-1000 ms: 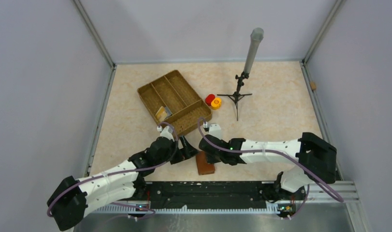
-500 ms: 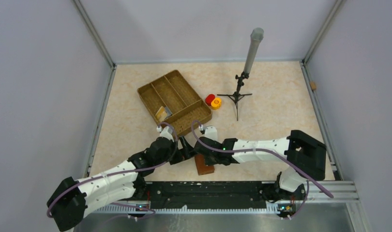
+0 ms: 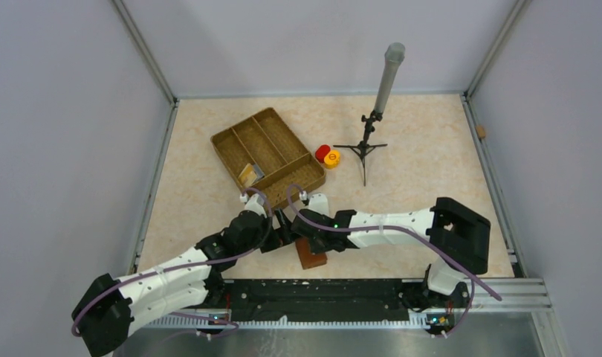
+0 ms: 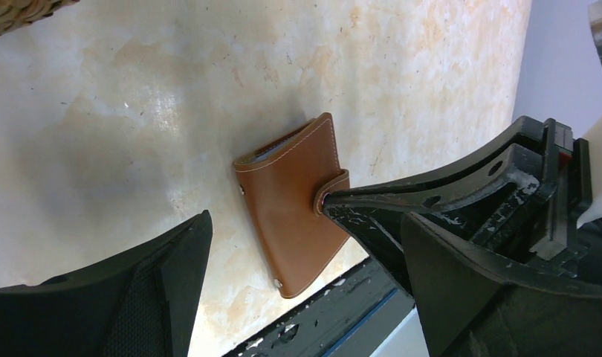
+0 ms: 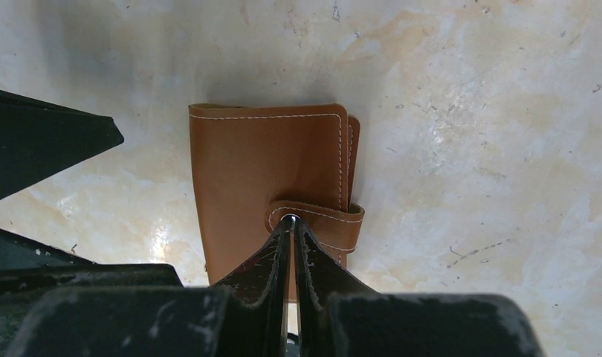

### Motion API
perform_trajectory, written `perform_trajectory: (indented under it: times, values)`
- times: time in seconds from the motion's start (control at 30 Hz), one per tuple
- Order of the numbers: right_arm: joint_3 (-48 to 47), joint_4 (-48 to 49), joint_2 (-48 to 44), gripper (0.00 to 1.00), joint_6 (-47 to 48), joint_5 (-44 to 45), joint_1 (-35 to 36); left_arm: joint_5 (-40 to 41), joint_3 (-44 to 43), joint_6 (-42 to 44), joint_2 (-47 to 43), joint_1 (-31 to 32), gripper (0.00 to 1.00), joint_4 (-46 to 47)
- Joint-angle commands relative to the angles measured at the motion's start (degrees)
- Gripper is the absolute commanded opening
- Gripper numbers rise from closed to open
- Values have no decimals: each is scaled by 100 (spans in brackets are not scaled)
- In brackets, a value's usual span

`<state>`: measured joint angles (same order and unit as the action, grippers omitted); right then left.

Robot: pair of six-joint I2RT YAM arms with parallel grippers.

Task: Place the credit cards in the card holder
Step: Move the card holder to the center of the board.

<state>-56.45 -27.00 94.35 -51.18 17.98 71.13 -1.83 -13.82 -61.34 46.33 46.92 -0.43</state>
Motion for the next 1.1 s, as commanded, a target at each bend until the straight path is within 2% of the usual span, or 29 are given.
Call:
perform_trajectory:
  times: [0.0, 0.23, 0.47, 0.8, 1.07]
  values:
    - [-230, -271, 269, 4, 58, -165, -12, 24, 54, 29, -133, -31, 98, 159]
    - [-602, -579, 649, 4, 390, -514, -255, 13, 237, 2, -459, -36, 97, 258]
    - [-1085, -1028, 1282, 4, 625, -846, -454, 22, 62, 278, -579, -63, 96, -100]
    - [-2055, -1577, 2246, 3, 748, -797, -546, -48, 158, 404, -1254, -170, 95, -505]
    - [-2581, -1722, 2877, 3, 688, -701, -595, -561, 230, 534, -1266, -377, 96, -402]
